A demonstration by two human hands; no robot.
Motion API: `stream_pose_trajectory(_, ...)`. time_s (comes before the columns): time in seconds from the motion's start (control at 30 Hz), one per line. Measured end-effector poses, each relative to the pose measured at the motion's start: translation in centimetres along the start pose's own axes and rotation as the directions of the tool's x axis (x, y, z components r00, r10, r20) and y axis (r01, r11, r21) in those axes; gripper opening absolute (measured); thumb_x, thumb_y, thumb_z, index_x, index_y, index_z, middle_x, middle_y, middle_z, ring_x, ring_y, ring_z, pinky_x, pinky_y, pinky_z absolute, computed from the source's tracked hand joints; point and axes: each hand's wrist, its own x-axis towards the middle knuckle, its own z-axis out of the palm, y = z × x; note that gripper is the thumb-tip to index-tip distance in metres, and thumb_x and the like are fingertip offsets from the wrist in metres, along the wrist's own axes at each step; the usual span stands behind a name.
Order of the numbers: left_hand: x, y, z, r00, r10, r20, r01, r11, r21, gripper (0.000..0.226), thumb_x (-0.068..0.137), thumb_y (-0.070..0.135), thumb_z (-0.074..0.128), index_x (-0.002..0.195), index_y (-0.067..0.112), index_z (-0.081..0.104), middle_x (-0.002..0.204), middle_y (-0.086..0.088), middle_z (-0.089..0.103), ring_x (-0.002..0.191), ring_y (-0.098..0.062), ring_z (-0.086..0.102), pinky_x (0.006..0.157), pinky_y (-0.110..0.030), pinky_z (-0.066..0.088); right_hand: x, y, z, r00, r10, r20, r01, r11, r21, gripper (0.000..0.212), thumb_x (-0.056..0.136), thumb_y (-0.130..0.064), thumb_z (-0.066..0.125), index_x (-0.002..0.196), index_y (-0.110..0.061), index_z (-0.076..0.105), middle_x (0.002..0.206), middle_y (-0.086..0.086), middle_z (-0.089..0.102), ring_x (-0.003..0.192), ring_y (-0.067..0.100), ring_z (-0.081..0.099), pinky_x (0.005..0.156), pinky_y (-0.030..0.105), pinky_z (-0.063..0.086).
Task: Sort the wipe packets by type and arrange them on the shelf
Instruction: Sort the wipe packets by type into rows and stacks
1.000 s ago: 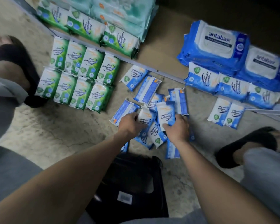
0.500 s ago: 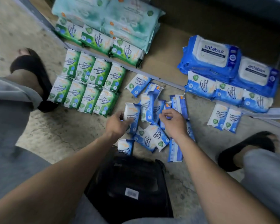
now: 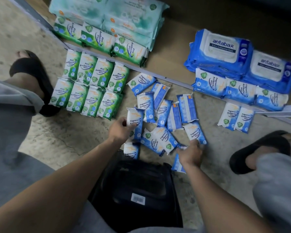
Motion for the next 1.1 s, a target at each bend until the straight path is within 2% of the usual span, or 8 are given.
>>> stream_pose_trajectory(0.17, 0.2, 0.5, -0.3, 1.0, 0.021, 0.007, -0.021, 1.0, -0.008, 0.019, 0.084, 0.034, 0.079, 0.088, 0.021, 0.065, 0.078, 0.003, 0.073, 0.071, -0.018, 0.071, 0.077, -0.048, 0.061, -0.5, 0.9, 0.9, 0.986, 0.169, -0.01, -0.164, 0.968, 0.19, 0.086, 0.064, -0.023, 0.092, 0.129, -0.001, 0.04, 0.131, 0.025, 0.05, 0.118, 0.043, 0.052, 0.094, 0.047, 0.049)
stream_pose_trajectory(0.33, 0.0, 1.4, -0.6, 0.999, 0.037, 0.017, -0.037, 0.999, -0.024, 0.021, 0.087, 0.03, 0.077, 0.082, 0.017, 0.061, 0.074, 0.0, 0.066, 0.063, -0.015, 0.063, 0.069, -0.044, 0.059, -0.4, 0.6, 0.4, 0.976, 0.217, 0.006, -0.214, 0.958, 0.19, 0.082, 0.066, -0.027, 0.089, 0.124, 0.002, 0.04, 0.124, 0.024, 0.059, 0.11, 0.041, 0.061, 0.079, 0.042, 0.051)
stream_pose_trajectory(0.47, -0.4, 1.8, -0.7, 0.998, 0.055, 0.006, -0.055, 0.998, -0.016, 0.025, 0.089, 0.028, 0.075, 0.077, 0.015, 0.057, 0.071, -0.002, 0.061, 0.059, -0.014, 0.057, 0.059, -0.034, 0.052, -0.3, -1.3, -1.4, 0.988, 0.12, -0.097, -0.099, 0.974, 0.202, 0.066, 0.071, -0.027, 0.083, 0.118, 0.001, 0.045, 0.115, 0.026, 0.064, 0.103, 0.042, 0.064, 0.078, 0.043, 0.053)
stream_pose_trajectory(0.53, -0.5, 1.8, -0.7, 0.999, 0.049, 0.001, -0.049, 0.998, -0.029, 0.028, 0.088, 0.028, 0.076, 0.082, 0.006, 0.059, 0.071, -0.005, 0.061, 0.061, -0.017, 0.057, 0.063, -0.04, 0.054, 0.4, -3.0, -2.8, 0.991, 0.04, -0.124, -0.015, 0.98, 0.2, 0.056, 0.075, -0.024, 0.081, 0.116, 0.0, 0.052, 0.113, 0.022, 0.066, 0.105, 0.04, 0.064, 0.078, 0.038, 0.05)
stream_pose_trajectory(0.7, -1.2, 1.7, -0.8, 0.999, 0.042, -0.002, -0.042, 0.998, -0.04, 0.033, 0.088, 0.031, 0.076, 0.088, 0.001, 0.061, 0.072, -0.006, 0.061, 0.063, -0.019, 0.059, 0.066, -0.044, 0.056, 1.5, -6.2, -4.2, 0.963, -0.26, -0.07, 0.269, 0.947, 0.175, 0.007, 0.082, -0.021, 0.076, 0.082, -0.017, 0.071, 0.093, 0.007, 0.071, 0.093, 0.031, 0.065, 0.07, 0.03, 0.046)
stream_pose_trajectory(0.83, -1.7, 2.1, -0.9, 0.996, 0.083, -0.03, -0.083, 0.997, 0.005, 0.036, 0.088, 0.029, 0.076, 0.067, 0.018, 0.049, 0.062, 0.001, 0.057, 0.053, -0.01, 0.05, 0.045, -0.019, 0.038, 1.7, -6.6, -3.6, 0.953, -0.3, 0.037, 0.296, 0.952, 0.079, 0.025, 0.081, -0.015, 0.076, 0.104, -0.016, 0.067, 0.112, 0.011, 0.065, 0.105, 0.032, 0.061, 0.076, 0.031, 0.044)
stream_pose_trajectory(0.97, -1.6, 1.9, -1.3, 0.997, 0.073, -0.025, -0.073, 0.997, -0.031, 0.034, 0.087, 0.028, 0.077, 0.068, 0.02, 0.051, 0.062, 0.003, 0.057, 0.058, -0.013, 0.053, 0.054, -0.027, 0.041, 1.4, -4.7, -3.0, 0.95, -0.311, 0.031, 0.312, 0.947, -0.078, 0.039, 0.081, -0.013, 0.072, 0.117, -0.012, 0.057, 0.122, 0.014, 0.056, 0.113, 0.037, 0.055, 0.082, 0.04, 0.048)
stream_pose_trajectory(1.1, -1.7, 1.9, -1.6, 0.998, 0.064, -0.01, -0.064, 0.998, -0.019, 0.03, 0.088, 0.03, 0.077, 0.076, 0.015, 0.054, 0.068, -0.001, 0.061, 0.058, -0.014, 0.056, 0.052, -0.026, 0.043, 1.8, -2.4, -3.0, 0.943, -0.331, -0.043, 0.315, 0.925, -0.214, 0.036, 0.079, -0.017, 0.073, 0.114, -0.017, 0.065, 0.123, 0.012, 0.052, 0.113, 0.036, 0.049, 0.093, 0.043, 0.043)
